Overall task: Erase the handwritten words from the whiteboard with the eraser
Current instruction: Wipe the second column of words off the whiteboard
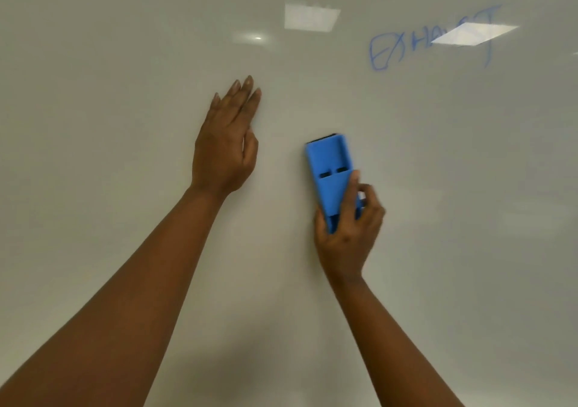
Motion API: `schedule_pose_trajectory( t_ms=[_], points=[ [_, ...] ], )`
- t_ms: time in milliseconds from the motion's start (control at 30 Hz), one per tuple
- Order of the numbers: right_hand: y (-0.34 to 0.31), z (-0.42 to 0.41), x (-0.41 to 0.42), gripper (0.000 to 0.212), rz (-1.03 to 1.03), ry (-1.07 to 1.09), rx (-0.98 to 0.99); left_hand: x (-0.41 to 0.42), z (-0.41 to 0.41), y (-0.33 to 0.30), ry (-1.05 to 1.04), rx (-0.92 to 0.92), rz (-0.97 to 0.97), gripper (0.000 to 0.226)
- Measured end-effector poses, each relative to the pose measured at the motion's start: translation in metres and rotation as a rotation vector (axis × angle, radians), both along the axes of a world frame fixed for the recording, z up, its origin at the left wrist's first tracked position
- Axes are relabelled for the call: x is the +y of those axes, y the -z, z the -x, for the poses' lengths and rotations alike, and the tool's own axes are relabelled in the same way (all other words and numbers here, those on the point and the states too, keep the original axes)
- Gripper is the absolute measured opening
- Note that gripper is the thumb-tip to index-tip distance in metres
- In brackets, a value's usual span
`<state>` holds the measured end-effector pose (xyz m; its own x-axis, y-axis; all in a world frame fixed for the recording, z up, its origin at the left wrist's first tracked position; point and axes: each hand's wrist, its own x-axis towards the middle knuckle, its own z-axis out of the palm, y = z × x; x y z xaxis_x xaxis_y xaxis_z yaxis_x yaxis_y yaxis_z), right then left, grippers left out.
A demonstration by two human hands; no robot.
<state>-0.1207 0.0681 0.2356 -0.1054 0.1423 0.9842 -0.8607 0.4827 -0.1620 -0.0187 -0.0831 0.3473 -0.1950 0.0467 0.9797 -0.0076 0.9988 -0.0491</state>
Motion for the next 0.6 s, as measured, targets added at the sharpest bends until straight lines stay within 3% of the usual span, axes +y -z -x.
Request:
schedule_pose_trajectory(
  t_ms=[133,333,467,600],
  points=[
    [0.027,-0.011,-0.012,0.086,-0.244,-0.014,0.119,0.004,0.004,0.002,-0.020,0.014,-0.014,0.056],
    [0.055,-0.001,0.009,0.075,-0.447,0.040,0.235,0.032,0.025,0.026,0.024,0.085,-0.052,0.062],
    [0.057,0.023,0.047,0.083,-0.374,0.065,0.198,0.050,0.038,0.037,0.036,0.055,-0.001,0.063],
    [0.043,0.048,0.092,0.071,-0.143,0.129,0.011,0.057,0.047,0.038,0.028,0.041,0.037,0.065]
  ],
)
